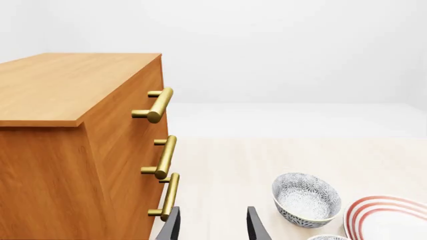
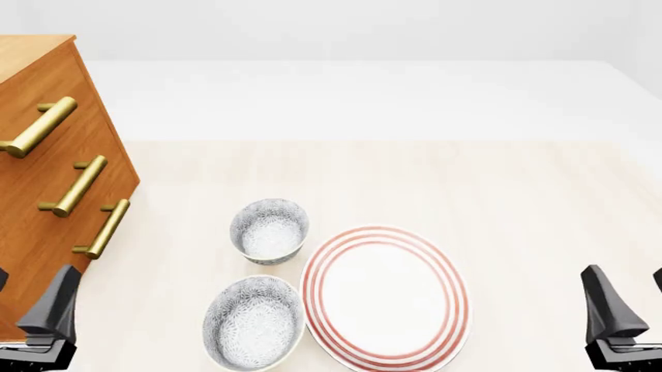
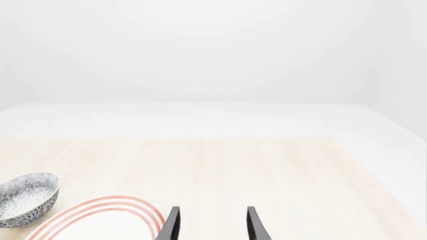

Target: Stack the bowl in the middle on the bowl at the back.

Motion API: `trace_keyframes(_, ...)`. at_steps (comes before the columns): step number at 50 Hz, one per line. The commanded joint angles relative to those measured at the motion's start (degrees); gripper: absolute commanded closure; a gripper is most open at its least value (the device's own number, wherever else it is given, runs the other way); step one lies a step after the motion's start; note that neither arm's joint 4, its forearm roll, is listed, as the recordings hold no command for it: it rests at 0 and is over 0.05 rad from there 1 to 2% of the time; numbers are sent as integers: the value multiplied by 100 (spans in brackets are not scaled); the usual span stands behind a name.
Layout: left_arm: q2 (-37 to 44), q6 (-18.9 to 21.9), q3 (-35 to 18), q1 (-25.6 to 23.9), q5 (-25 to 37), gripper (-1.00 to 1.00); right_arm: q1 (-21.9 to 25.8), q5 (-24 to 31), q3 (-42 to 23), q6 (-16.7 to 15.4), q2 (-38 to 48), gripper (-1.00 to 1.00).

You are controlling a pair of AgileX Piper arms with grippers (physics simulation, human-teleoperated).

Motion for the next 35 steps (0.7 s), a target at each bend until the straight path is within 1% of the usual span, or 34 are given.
trace_keyframes(1,34,-43,-14,14,1,-100,0,-68,-12,-22,113,-100)
trace_keyframes(7,72,-82,-13,-12,-17,-100,-3,-57,-19,-14,91,-100)
trace_keyframes(11,192,-221,-19,9,-85,-100,-3,-70,-19,-7,111,-100)
trace_keyframes(12,197,-221,-19,10,-91,-100,-3,-71,-19,-7,112,-100)
trace_keyframes(13,295,-203,-51,-138,-139,-100,-1,-72,-22,-14,111,-100)
trace_keyframes(17,278,-128,-80,-193,-116,-100,-2,-79,-22,-17,117,-100)
trace_keyframes(18,85,286,-188,-330,80,-100,-4,-42,-34,-44,61,-100)
trace_keyframes(20,80,139,-302,-349,205,-100,41,-13,-42,-96,17,-100)
trace_keyframes(24,80,84,-486,-480,450,-100,40,45,-53,-66,-25,-100)
trace_keyframes(28,153,-73,-874,-614,795,-100,48,50,-55,-57,-26,-100)
trace_keyframes(30,223,-42,-1032,-738,919,-100,47,52,-58,-51,-26,-100)
trace_keyframes(31,277,-146,-1177,-736,1013,-100,47,52,-58,-51,-26,-100)
trace_keyframes(32,277,-146,-1179,-736,1015,-100,47,52,-58,-51,-26,-100)
trace_keyframes(33,400,-242,-1411,-828,1155,-100,48,47,-59,-52,-27,-100)
trace_keyframes(35,532,-231,-1625,-958,1312,-100,48,46,-58,-50,-27,-100)
